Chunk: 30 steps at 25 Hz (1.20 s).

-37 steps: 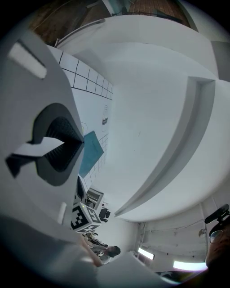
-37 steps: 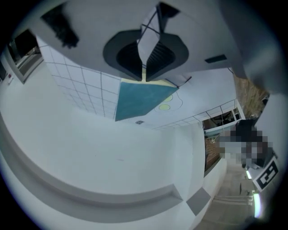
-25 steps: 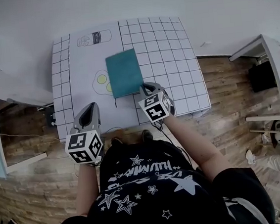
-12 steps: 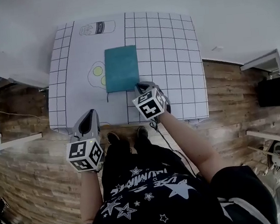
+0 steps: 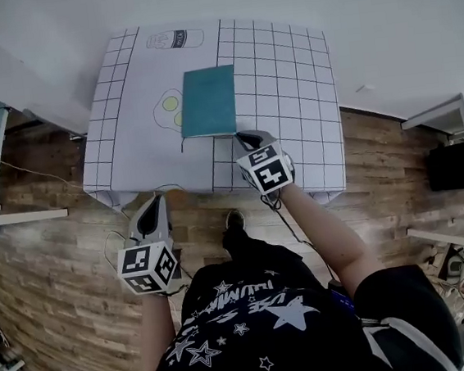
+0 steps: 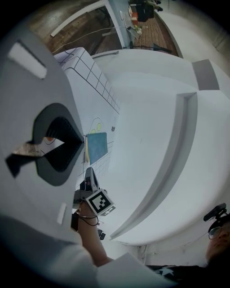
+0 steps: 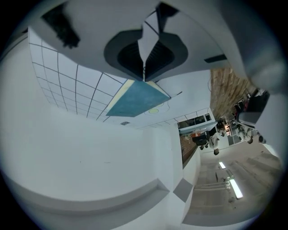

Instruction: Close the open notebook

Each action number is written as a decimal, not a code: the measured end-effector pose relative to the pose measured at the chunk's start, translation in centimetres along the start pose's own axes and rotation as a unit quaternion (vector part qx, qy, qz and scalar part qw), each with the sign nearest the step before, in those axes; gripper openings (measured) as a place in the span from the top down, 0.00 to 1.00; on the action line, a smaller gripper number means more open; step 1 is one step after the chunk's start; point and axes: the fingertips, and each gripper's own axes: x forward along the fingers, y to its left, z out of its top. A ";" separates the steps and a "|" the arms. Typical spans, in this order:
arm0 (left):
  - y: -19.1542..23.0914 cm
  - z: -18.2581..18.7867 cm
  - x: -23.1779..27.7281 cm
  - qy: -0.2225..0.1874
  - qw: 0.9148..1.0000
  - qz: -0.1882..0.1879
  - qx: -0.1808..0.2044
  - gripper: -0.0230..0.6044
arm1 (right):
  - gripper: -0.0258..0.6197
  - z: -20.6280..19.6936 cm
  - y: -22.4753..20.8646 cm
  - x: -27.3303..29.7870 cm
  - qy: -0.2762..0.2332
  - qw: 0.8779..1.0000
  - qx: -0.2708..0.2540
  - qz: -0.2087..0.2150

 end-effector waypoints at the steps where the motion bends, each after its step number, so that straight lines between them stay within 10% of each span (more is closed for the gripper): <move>1: -0.2 -0.2 -1.1 -0.006 1.000 0.002 -0.003 0.95 | 0.92 -0.1 0.6 -1.0 -0.001 1.000 -0.005 -0.001; 19: -5.5 -6.0 -15.8 -0.065 0.998 0.016 -0.021 0.95 | 0.92 -4.3 9.9 -15.5 -0.059 0.998 -0.001 0.021; 30: -13.6 -10.8 -19.4 -0.052 0.996 -0.063 -0.037 0.95 | 0.94 -12.8 11.0 -27.6 -0.063 0.997 0.041 -0.013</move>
